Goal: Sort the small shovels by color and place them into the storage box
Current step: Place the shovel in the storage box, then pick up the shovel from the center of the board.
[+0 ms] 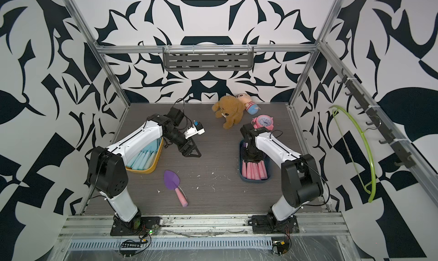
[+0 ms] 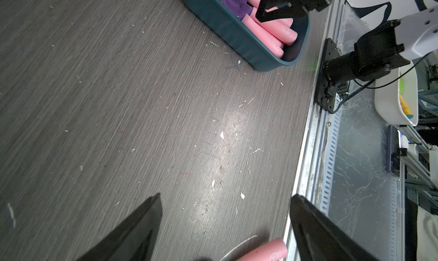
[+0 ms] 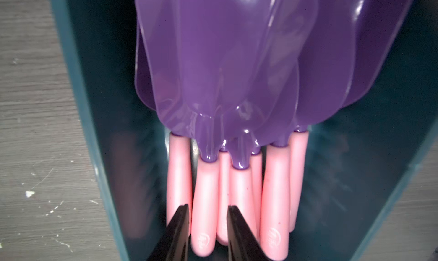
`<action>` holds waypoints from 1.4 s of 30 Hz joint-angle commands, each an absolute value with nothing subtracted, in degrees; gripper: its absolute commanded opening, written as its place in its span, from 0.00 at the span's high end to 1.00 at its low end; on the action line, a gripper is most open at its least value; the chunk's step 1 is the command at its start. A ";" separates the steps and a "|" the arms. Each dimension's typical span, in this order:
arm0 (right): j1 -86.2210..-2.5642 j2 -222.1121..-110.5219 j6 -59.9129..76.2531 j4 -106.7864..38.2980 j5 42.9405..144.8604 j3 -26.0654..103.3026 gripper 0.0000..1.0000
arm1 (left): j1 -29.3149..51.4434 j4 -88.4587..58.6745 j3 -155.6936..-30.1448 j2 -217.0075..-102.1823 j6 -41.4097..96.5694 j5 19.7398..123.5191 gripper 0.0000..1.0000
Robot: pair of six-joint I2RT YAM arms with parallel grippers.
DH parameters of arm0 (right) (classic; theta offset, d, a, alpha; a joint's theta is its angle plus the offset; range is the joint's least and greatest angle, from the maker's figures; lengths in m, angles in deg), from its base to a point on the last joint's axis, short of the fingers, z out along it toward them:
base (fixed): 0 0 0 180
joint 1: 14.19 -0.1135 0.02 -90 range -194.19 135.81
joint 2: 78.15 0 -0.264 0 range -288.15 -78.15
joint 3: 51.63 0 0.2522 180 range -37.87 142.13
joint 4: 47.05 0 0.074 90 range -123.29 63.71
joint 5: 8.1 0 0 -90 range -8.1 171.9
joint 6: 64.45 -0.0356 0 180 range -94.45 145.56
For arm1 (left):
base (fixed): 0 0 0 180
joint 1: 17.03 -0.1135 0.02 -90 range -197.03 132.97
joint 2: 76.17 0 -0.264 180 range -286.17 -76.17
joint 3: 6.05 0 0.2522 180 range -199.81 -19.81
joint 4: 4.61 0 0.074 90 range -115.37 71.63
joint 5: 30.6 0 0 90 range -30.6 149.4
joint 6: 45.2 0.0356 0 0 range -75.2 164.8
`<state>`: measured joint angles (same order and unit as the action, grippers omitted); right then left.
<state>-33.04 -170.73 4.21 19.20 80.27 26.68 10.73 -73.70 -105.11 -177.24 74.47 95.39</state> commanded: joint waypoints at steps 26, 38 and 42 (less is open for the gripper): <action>-36.57 -162.73 5.55 21.64 81.97 32.02 0.69 | 9.24 -76.31 -102.75 -171.44 78.82 93.64 0.07; -62.76 -171.31 3.94 20.84 79.47 46.55 0.69 | -5.48 -85.08 -92.59 -153.68 91.47 93.61 0.04; -70.19 -177.50 2.12 17.16 82.62 49.83 0.69 | -9.64 -90.17 -86.38 -145.07 98.61 93.72 0.03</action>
